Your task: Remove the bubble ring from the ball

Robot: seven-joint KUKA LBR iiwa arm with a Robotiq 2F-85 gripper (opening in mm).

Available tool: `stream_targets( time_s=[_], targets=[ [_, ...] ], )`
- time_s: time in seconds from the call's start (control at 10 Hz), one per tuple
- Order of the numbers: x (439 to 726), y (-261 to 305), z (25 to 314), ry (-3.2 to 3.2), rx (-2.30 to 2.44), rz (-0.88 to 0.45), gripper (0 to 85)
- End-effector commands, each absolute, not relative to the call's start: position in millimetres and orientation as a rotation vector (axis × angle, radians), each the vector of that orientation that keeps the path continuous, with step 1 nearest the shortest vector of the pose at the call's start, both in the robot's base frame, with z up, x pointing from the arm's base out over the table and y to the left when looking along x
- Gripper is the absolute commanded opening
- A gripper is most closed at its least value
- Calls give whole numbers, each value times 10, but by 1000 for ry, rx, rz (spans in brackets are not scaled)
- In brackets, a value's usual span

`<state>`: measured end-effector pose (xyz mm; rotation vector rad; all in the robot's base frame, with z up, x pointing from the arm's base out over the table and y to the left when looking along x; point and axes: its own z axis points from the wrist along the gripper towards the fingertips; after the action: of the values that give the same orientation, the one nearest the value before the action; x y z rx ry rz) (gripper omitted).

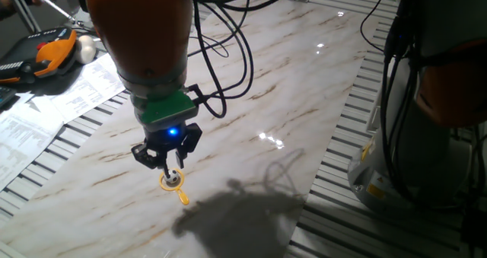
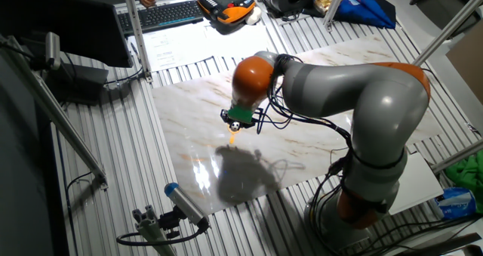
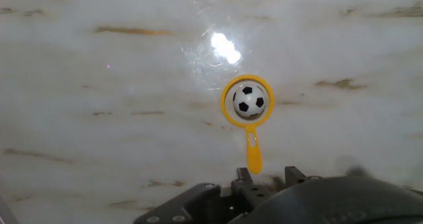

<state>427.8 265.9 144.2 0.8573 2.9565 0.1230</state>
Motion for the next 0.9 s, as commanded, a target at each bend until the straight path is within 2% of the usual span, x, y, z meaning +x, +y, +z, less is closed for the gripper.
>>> stream_targets(
  time_s=[0.0, 0.8],
  targets=[
    [4279, 2657, 1442, 2961, 843, 142, 340],
    [4313, 2696, 1369, 3010, 756, 44, 340]
  ],
)
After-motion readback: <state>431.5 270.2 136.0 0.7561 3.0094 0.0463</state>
